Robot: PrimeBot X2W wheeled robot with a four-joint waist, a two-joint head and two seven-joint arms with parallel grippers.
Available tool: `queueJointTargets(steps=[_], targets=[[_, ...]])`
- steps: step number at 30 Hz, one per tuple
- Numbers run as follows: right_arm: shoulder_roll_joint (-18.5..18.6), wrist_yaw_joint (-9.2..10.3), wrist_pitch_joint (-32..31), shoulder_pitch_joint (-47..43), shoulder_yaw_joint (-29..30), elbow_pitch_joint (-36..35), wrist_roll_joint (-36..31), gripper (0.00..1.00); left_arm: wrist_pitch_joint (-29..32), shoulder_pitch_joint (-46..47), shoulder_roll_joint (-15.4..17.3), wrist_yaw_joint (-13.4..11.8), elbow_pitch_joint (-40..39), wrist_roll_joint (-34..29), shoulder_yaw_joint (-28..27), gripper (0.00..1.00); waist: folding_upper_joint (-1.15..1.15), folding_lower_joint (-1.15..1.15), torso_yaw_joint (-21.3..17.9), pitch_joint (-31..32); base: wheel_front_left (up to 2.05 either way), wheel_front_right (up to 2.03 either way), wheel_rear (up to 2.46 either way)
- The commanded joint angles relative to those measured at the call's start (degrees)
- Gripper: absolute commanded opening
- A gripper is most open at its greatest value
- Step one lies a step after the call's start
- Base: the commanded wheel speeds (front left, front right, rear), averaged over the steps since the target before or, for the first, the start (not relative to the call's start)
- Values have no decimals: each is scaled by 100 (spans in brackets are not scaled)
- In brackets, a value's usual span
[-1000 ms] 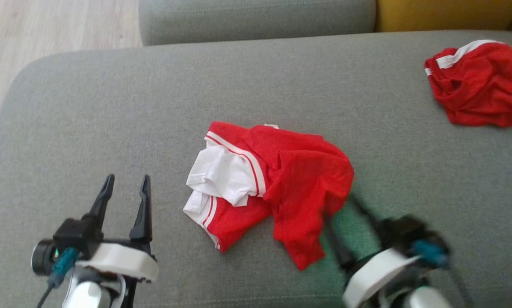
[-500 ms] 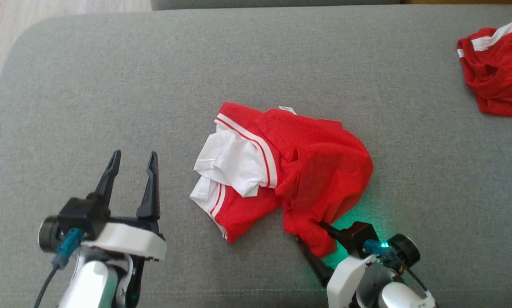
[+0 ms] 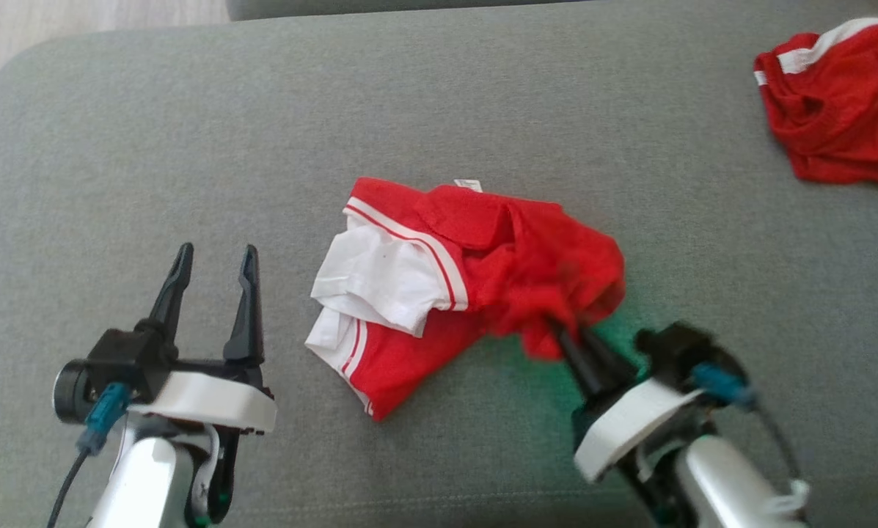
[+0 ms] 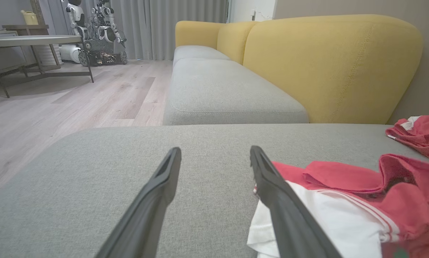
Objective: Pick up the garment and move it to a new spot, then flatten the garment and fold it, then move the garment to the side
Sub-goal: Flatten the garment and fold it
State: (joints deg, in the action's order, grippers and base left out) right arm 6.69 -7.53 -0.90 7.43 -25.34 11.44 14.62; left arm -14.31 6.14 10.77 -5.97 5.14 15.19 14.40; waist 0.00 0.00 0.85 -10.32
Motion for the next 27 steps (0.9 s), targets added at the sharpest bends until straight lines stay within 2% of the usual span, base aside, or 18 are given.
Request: queueJointTargets(steps=[1,6,12,13,14,15,20,27], targets=[[-65,4,103,-6,90,-309,67,0,-68,187,69,27,-196,-63,-225,100,0,0,-47,9,0,0,0],[-232,4,170,-142,1164,-526,365,0,-69,217,60,66,-189,-102,-242,100,0,0,-119,-10,0,0,0],[-359,4,193,-154,2162,-130,962,0,-69,247,67,106,-164,-125,-260,100,0,0,-163,-73,0,0,0],[-365,4,198,-129,2247,-17,999,7,-69,254,66,112,-160,-129,-260,100,0,0,-167,-86,0,0,0],[-370,4,194,-102,2318,94,1095,38,-69,263,65,119,-154,-131,-258,100,0,0,-171,-100,0,0,0],[-374,4,206,-68,2368,190,1207,100,-69,274,64,126,-146,-134,-258,100,0,0,-174,-112,0,0,0],[-378,4,441,50,2515,474,1394,100,-69,291,55,141,-133,-155,-260,100,0,0,-189,-126,0,0,0],[-371,4,702,65,2695,148,1184,100,-69,216,55,125,-147,-167,-294,100,0,0,-230,-53,0,0,0]])
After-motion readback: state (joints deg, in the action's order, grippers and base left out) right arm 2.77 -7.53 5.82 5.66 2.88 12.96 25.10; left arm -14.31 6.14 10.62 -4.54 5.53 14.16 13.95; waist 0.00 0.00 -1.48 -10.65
